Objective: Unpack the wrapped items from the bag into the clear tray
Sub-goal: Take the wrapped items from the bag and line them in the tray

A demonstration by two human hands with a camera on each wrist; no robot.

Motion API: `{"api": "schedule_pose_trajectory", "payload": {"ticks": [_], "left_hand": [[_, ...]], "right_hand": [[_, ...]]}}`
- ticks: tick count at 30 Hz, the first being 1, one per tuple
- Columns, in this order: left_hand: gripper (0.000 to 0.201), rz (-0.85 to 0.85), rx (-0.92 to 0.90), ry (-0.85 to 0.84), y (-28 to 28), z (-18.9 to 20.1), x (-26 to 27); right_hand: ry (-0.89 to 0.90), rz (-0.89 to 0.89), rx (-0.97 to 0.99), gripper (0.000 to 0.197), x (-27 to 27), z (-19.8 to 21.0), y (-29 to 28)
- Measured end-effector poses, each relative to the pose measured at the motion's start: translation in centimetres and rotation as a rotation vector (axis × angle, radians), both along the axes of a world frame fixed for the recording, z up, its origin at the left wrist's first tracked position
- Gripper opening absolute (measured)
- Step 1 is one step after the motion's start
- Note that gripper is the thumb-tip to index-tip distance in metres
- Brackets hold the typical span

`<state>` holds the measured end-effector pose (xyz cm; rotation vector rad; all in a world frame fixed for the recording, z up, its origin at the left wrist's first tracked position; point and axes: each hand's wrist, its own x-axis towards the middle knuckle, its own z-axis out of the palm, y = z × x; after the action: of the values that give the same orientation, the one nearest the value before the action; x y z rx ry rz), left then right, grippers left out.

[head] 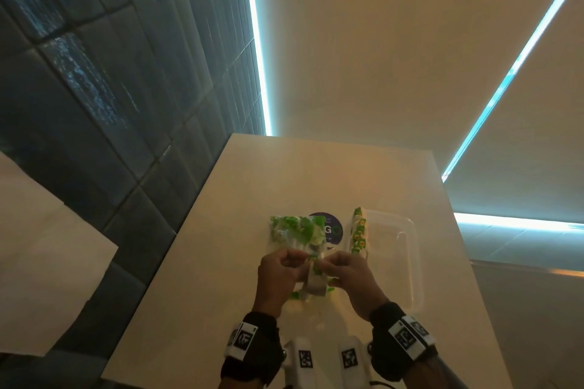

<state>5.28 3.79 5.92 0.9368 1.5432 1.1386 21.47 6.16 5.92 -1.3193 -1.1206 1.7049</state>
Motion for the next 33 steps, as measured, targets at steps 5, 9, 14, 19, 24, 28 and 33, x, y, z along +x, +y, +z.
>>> {"api": "schedule_pose_trajectory", "payload": {"ticks": [5,9,14,19,24,28,33], "left_hand": [[0.013,-0.070,-0.037,-0.119,-0.2,-0.3,-0.1],[0.015,-0.084,-0.071,-0.165,-0.3,-0.6,0.0],[0.014,-0.035,-0.053,-0.082,-0.2,-0.7,0.0],[0.016,-0.020,-0.014,-0.058,-0.1,-0.8,0.0],[0.013,-0.018,-0.015,0.354,-1.4,-3.4,0.0],[0.006,-0.023,-0.122,0.679,-2.8,-6.3,0.3],[0.035,-0.215,-0.215,0.812,-2.9,-9.0,1.6]], "right_hand": [[0.052,-0.132,0.015,0.020,-0.5,0.3,-0.6],[0.051,-0.201,0.051,0.025,-0.6,0.1,-0.7],[0.123,-0.147,0.025,0.026,-0.6,0.3,-0.7],[0.019,-0.097,0.058,0.018,-0.6,0.3,-0.6],[-0.031,-0.239,0.048,0.014,0.3,0.4,0.2],[0.019,-0.320,0.030,0.015,1.7,0.9,0.4],[0.002,-0.314,0.017,0.014,2.3,0.4,0.0]]}}
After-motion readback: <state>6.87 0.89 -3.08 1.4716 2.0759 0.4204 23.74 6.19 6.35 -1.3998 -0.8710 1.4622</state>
